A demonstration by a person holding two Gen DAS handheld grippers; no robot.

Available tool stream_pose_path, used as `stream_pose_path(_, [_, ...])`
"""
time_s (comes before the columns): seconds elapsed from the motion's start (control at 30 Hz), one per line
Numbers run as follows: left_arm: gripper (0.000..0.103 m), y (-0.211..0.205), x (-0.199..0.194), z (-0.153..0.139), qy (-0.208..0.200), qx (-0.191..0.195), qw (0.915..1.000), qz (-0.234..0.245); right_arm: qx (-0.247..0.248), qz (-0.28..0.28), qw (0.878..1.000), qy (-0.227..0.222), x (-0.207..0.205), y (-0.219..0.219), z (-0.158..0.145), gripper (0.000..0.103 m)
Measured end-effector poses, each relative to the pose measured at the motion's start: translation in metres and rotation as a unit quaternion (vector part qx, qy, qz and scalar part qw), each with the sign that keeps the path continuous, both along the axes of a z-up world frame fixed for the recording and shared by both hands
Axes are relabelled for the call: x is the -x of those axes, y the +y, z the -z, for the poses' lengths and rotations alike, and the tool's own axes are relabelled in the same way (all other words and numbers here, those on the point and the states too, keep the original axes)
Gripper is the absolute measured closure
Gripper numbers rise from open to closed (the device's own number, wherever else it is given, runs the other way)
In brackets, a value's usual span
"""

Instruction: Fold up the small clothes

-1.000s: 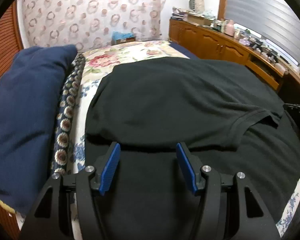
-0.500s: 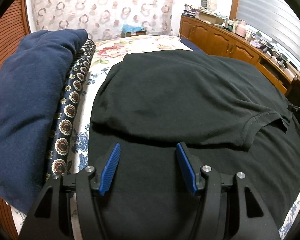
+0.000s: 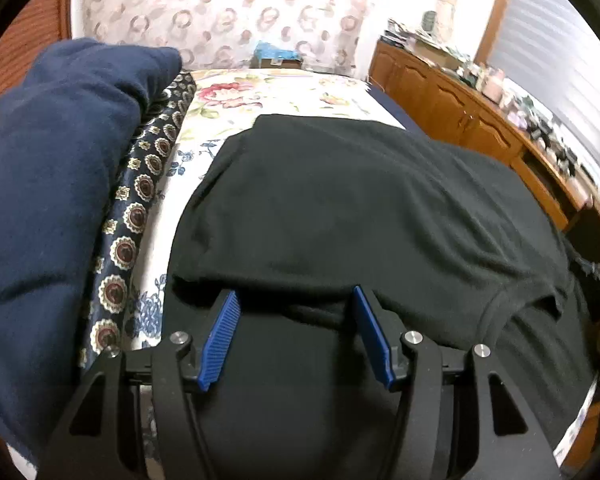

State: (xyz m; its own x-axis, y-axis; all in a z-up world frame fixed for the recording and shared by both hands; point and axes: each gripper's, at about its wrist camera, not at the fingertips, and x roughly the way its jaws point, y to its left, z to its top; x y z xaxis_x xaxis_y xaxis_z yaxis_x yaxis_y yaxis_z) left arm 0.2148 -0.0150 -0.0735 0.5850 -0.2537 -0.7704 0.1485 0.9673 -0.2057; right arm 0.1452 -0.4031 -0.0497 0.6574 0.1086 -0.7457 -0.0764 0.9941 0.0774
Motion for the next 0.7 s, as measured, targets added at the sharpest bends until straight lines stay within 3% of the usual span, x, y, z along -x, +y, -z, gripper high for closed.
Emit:
stream_pose_path(0.23, [0.045, 0.004, -0.003, -0.004, 0.002, 0.034, 0.9993, -0.015, -0.007, -0.015, 1.000, 0.000, -0.003, 0.001, 0.001, 0.091])
stream_pose_path(0.5, [0.046, 0.001, -0.014, -0.002, -0.001, 0.029, 0.9994, -0.018, -0.020, -0.023, 1.000, -0.003, -0.002, 0.002, 0.000, 0.095])
stream_pose_path(0.6, [0.067, -0.002, -0.013, -0.001, -0.011, 0.001, 0.9997, -0.022, -0.023, -0.029, 0.999, -0.011, -0.001, 0.002, -0.003, 0.096])
stream_pose_path(0.67, [0.096, -0.002, -0.011, -0.003, -0.017, 0.003, 0.9998, -0.015, -0.033, -0.035, 0.999, -0.016, 0.000, 0.001, -0.006, 0.096])
stream_pose_path(0.7, [0.099, -0.001, -0.010, -0.004, -0.020, 0.006, 0.9997, -0.011, -0.034, -0.036, 0.999, -0.020, 0.001, 0.002, -0.009, 0.096])
